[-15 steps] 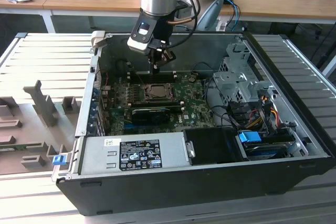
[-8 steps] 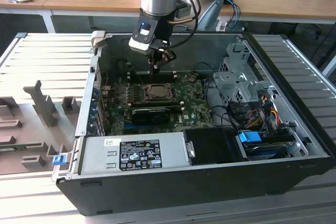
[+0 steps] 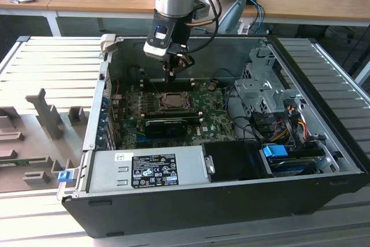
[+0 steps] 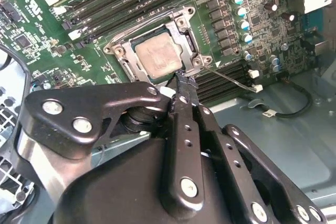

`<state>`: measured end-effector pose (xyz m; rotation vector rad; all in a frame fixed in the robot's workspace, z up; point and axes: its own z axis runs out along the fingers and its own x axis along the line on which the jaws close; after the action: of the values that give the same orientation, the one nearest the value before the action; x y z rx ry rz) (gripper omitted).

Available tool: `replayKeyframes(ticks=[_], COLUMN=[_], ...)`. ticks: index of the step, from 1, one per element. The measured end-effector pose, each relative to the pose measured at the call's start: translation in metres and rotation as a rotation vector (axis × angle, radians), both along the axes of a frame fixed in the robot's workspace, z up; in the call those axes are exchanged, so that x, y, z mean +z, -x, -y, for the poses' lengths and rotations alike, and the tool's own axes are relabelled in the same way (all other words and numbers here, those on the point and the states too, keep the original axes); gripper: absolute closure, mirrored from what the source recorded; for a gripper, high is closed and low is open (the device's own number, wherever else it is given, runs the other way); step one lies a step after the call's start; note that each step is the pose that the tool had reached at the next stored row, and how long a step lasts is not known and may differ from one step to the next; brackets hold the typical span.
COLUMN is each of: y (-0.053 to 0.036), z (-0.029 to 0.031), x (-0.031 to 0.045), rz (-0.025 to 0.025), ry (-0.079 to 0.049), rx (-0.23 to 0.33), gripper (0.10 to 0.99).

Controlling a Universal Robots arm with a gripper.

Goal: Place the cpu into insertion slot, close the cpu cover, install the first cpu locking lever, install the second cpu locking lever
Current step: 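Install the first cpu locking lever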

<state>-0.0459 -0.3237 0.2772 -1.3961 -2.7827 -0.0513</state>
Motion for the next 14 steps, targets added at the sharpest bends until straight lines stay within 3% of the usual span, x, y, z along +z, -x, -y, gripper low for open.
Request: replayKeyframes(ticks=[14], y=[0.0], z=[0.0001], x=[0.0], rz=[0.0], ry=[0.0], rx=[0.083], gripper=[0.98])
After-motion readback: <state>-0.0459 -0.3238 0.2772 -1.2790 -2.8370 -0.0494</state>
